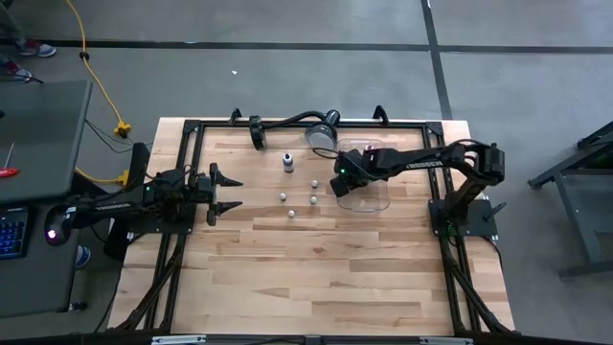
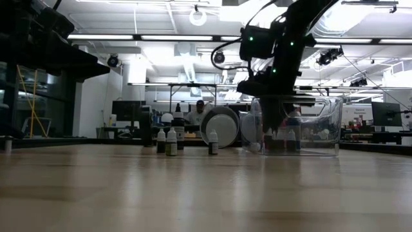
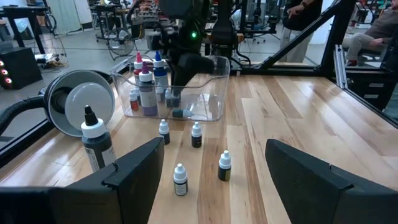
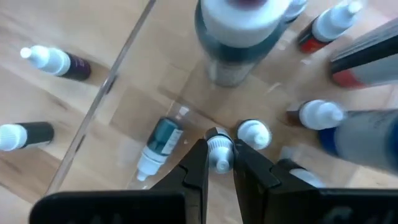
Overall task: Pick & Place food coloring
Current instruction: Put the small green food coloring bottle into the transparent bin
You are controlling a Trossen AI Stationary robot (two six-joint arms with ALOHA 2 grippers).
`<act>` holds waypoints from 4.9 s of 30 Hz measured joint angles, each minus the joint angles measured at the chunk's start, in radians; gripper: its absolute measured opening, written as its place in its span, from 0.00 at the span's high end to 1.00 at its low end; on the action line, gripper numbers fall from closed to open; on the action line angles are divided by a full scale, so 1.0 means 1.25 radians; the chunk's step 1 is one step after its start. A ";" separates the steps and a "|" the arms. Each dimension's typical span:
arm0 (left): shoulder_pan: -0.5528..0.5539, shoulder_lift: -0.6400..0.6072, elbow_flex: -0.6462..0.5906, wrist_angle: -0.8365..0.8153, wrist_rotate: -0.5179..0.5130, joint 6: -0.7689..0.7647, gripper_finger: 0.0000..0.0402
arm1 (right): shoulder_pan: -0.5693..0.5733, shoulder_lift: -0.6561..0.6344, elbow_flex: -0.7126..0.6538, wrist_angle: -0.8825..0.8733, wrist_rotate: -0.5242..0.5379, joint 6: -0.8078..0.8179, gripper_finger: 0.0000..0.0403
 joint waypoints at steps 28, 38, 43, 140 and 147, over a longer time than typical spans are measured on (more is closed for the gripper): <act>0.000 0.000 0.000 0.000 0.000 0.000 0.31 | 0.001 0.026 0.015 0.015 -0.036 -0.043 0.70; 0.000 0.000 0.000 0.000 0.000 0.000 0.31 | 0.013 -0.023 0.064 -0.077 -0.023 -0.057 0.69; 0.000 0.000 0.000 0.000 0.000 0.000 0.31 | 0.030 -0.080 0.071 -0.097 -0.024 -0.057 0.69; 0.000 0.000 0.000 0.001 0.000 0.000 0.31 | 0.178 0.447 0.751 -0.215 -0.157 -0.227 0.67; 0.000 0.000 0.000 0.001 0.000 0.000 0.31 | 0.177 0.497 0.750 -0.191 -0.185 -0.192 0.49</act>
